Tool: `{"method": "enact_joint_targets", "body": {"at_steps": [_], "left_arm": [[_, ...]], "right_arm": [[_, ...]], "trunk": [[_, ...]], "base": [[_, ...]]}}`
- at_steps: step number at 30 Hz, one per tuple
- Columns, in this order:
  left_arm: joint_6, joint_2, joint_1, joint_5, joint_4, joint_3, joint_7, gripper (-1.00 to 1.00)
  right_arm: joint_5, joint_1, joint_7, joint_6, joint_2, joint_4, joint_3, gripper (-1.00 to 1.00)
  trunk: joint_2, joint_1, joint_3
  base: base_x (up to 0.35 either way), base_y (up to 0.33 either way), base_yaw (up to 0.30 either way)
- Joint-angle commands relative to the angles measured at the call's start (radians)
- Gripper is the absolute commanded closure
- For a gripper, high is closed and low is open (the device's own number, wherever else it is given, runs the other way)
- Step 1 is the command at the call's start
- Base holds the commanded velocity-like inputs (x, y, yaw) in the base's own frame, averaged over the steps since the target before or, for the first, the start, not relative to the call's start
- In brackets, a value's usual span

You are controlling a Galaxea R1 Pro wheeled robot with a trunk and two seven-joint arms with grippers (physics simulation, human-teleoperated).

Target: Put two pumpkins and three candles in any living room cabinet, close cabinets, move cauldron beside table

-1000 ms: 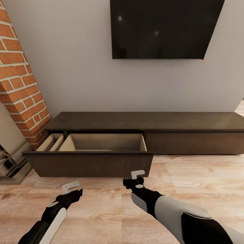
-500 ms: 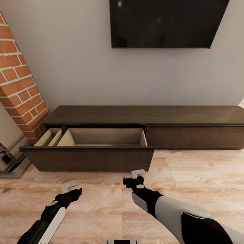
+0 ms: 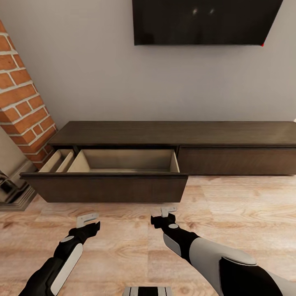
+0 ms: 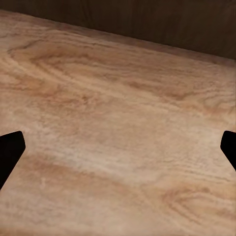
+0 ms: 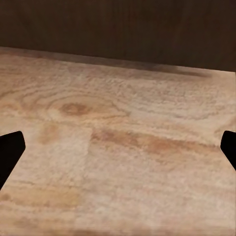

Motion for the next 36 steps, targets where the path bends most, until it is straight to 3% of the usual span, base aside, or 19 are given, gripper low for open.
{"method": "enact_joint_targets", "body": {"at_steps": [1, 36], "left_arm": [[0.001, 0.001, -0.001, 0.009, -0.002, -0.003, 0.011, -1.0], [0.004, 0.008, -0.001, 0.008, -0.008, -0.002, 0.012, -1.0]], "right_arm": [[-0.011, -0.001, -0.005, -0.004, 0.0, -0.001, 0.008, -1.0], [-0.018, -0.001, -0.003, -0.013, 0.0, -0.003, 0.001, -1.0]], "trunk": [[0.0, 0.0, -0.001], [0.0, 0.0, -0.001]], "base": [[0.0, 0.0, 0.0], [0.062, 0.025, 0.0]]}}
